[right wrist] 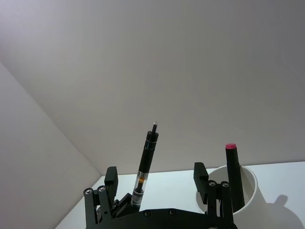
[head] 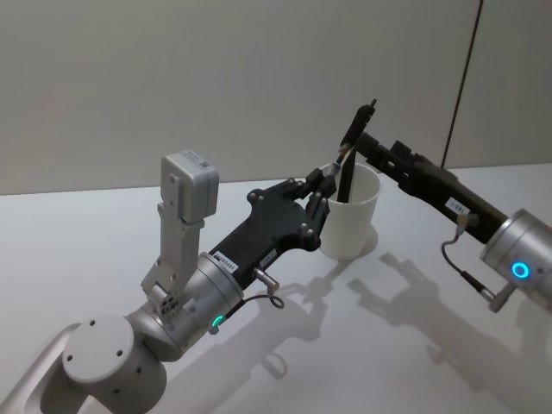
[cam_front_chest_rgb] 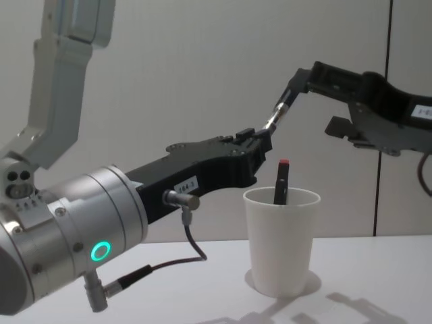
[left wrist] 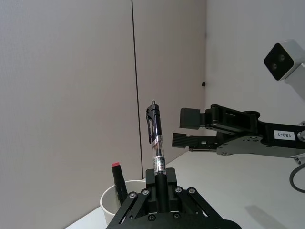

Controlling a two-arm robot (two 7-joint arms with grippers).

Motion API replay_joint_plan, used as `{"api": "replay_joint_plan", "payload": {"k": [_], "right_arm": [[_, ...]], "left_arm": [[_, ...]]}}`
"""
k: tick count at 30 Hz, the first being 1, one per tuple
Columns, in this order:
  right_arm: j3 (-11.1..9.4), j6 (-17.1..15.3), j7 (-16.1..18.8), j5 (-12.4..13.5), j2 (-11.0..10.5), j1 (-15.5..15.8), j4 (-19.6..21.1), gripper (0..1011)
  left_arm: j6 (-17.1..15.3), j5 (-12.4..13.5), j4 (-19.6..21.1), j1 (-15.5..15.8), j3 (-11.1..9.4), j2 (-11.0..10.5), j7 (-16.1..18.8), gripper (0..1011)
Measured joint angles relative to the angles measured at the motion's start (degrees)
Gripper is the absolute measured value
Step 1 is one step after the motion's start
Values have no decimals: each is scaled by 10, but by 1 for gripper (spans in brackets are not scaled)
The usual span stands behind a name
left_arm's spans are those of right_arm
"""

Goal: Place the pen into the pen holder.

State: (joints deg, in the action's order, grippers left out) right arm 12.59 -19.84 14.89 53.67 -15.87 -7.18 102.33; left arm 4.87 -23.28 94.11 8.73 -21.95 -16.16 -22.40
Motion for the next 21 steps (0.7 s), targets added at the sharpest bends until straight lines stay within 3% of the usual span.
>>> {"api": "replay_joint_plan", "payload": {"k": [11,21], "right_arm": [[11,8,-13,1,17,-17,-25,1002],[19,9,5,-1,28,-37,-55,1001]], "left_arm": [[0,0,0,0,0,0,0,129],[0,0,0,0,0,0,0,128]]}}
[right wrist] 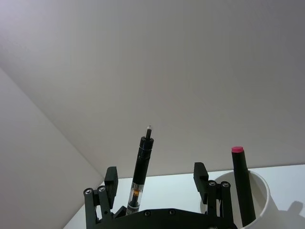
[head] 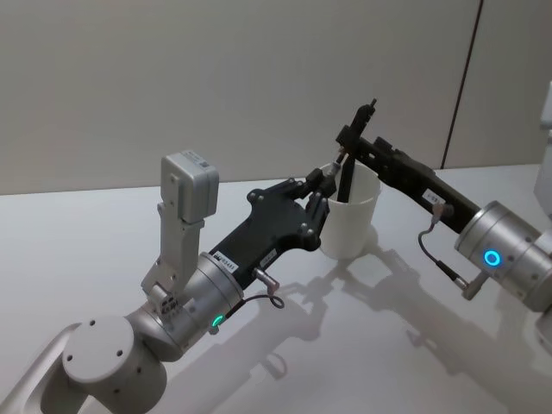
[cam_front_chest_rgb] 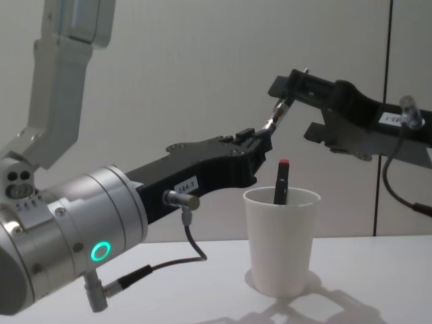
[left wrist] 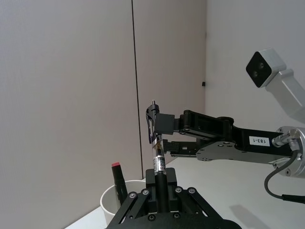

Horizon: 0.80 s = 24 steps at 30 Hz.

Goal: Place the pen into the pen holder.

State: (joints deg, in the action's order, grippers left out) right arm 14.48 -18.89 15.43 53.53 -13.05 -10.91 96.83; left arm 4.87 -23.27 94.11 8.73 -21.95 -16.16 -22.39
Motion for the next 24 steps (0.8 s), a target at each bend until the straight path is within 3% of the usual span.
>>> {"api": "replay_joint_plan", "payload": {"k": [24], "right_arm": [[12,1,39,3,14,-35,-50,1002]], "left_arm": [[0,0,0,0,0,0,0,127]]}}
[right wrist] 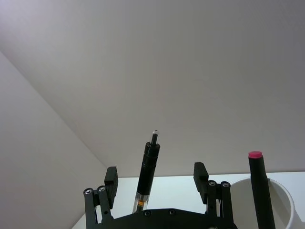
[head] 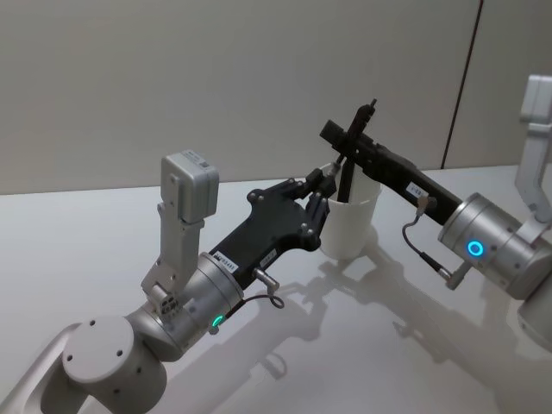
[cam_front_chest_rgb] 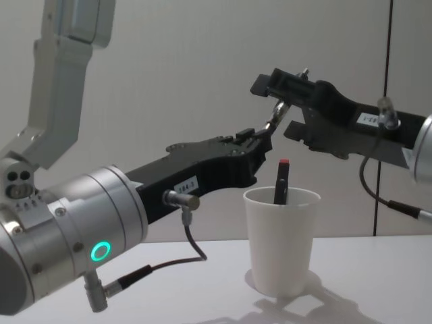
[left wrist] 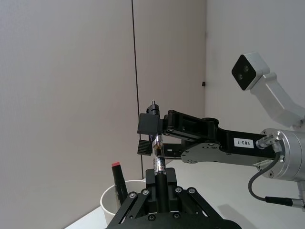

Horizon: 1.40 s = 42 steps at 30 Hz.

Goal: Place the pen into the pen holder.

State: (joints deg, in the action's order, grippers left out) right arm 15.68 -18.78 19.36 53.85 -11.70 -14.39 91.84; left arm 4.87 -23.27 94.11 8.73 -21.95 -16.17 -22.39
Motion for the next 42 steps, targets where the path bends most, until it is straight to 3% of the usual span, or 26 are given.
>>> {"api": "replay_joint_plan", "payload": {"k": [10,15,27,30,37,42], "right_arm": [[3,-5,12,4,2,-10,-11,1001],[4,-6,16,5,3,-13,-15,928],[5,-8,19,6,4,-16,-18,535],[5,-8,20,6,4,-16,-19,475],[6,-8,21,7,4,-17,-20,217],[6,-9,22,7,5,-17,-20,157]], "left_arm": [[0,0,0,0,0,0,0,128],[0,0,0,0,0,0,0,128],[0,0,0,0,0,0,0,129],[0,0,0,0,0,0,0,128],[0,0,0,0,0,0,0,128],[0,0,0,0,0,0,0,128]]}}
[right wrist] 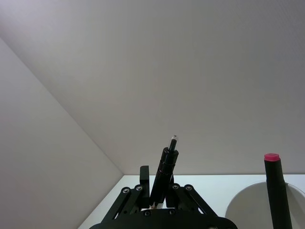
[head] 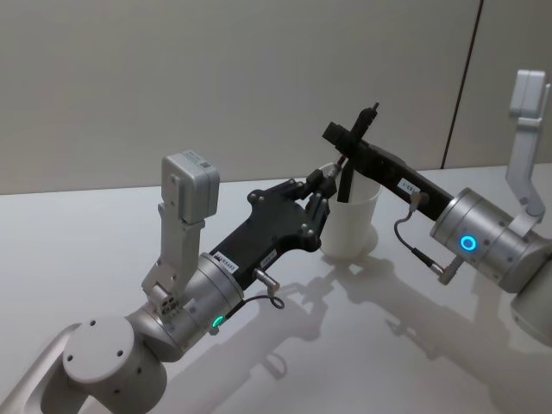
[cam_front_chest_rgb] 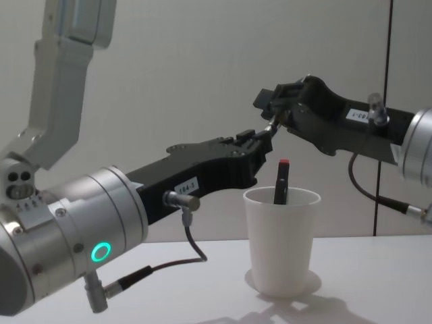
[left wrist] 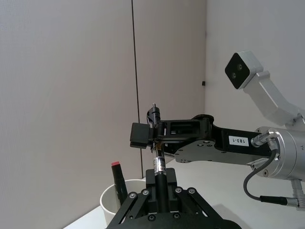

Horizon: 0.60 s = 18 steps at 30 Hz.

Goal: Place the pen into the pen holder.

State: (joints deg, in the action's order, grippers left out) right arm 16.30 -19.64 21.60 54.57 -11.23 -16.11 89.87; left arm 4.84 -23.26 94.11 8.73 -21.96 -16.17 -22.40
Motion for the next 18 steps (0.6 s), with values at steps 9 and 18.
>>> {"api": "replay_joint_plan", "payload": {"k": [9,18], "right_arm": [[0,0,0,0,0,0,0,157],[-1,0,-1,0,-1,0,-1,154]], "left_arm": [[0,0,0,0,0,0,0,128],[1,0,0,0,0,0,0,158]]}}
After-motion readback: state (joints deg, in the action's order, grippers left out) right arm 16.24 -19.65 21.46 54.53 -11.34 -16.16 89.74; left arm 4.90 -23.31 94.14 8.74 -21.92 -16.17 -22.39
